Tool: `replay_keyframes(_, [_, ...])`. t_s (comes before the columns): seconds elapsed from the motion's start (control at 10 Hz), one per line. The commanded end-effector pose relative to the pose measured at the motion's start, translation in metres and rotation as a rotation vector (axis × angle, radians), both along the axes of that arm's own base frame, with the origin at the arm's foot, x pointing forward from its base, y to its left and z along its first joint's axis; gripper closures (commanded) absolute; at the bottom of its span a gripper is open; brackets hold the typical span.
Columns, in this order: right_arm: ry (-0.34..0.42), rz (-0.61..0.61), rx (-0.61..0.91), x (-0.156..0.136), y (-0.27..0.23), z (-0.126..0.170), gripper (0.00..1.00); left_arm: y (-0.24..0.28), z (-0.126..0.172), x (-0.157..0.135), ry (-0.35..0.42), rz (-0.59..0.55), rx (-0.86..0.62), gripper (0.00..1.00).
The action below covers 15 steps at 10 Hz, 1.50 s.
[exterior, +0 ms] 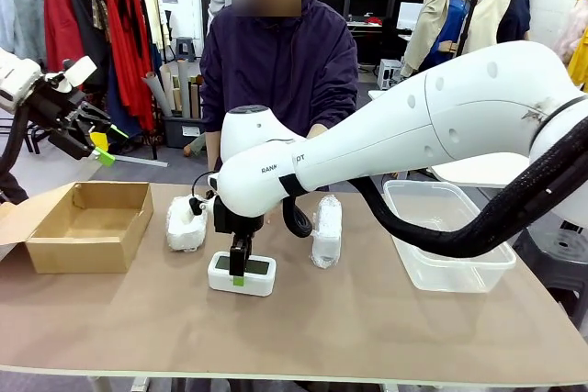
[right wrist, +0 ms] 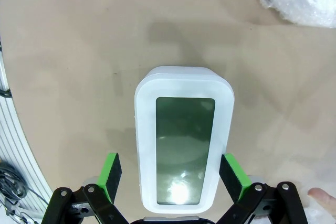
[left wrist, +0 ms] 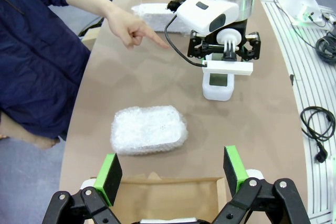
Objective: Separate and place wrapped and unwrapped clocks.
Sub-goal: Pick up the Digital clock indicated by the person.
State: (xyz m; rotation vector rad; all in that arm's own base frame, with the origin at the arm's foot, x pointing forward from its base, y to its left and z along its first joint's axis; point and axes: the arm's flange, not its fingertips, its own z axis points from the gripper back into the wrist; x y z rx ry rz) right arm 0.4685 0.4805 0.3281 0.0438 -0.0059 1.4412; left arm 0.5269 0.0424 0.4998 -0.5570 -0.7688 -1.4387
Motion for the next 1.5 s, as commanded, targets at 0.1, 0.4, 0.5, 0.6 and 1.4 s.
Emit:
replay_keyframes(0.1, [-0.048, 0.022, -0.003, -0.007, -0.006, 0.000, 0.00, -0.001, 0.001, -0.005, -0.001, -0.003, 0.003, 0.00])
replay_keyframes(0.4, [-0.061, 0.029, -0.007, -0.008, -0.006, 0.001, 0.00, -0.001, 0.001, -0.005, -0.001, -0.003, 0.003, 0.00])
replay_keyframes(0.5, [-0.049, 0.031, -0.011, -0.007, -0.006, -0.002, 0.00, -0.001, 0.001, -0.005, -0.001, -0.003, 0.003, 0.00])
replay_keyframes(0.6, [-0.034, 0.033, -0.008, -0.006, -0.004, -0.007, 0.00, -0.001, 0.001, -0.005, -0.001, -0.003, 0.003, 0.00])
replay_keyframes(1.4, [-0.056, 0.079, -0.038, -0.004, 0.000, -0.023, 0.20, -0.001, 0.001, -0.005, -0.001, -0.003, 0.003, 0.00])
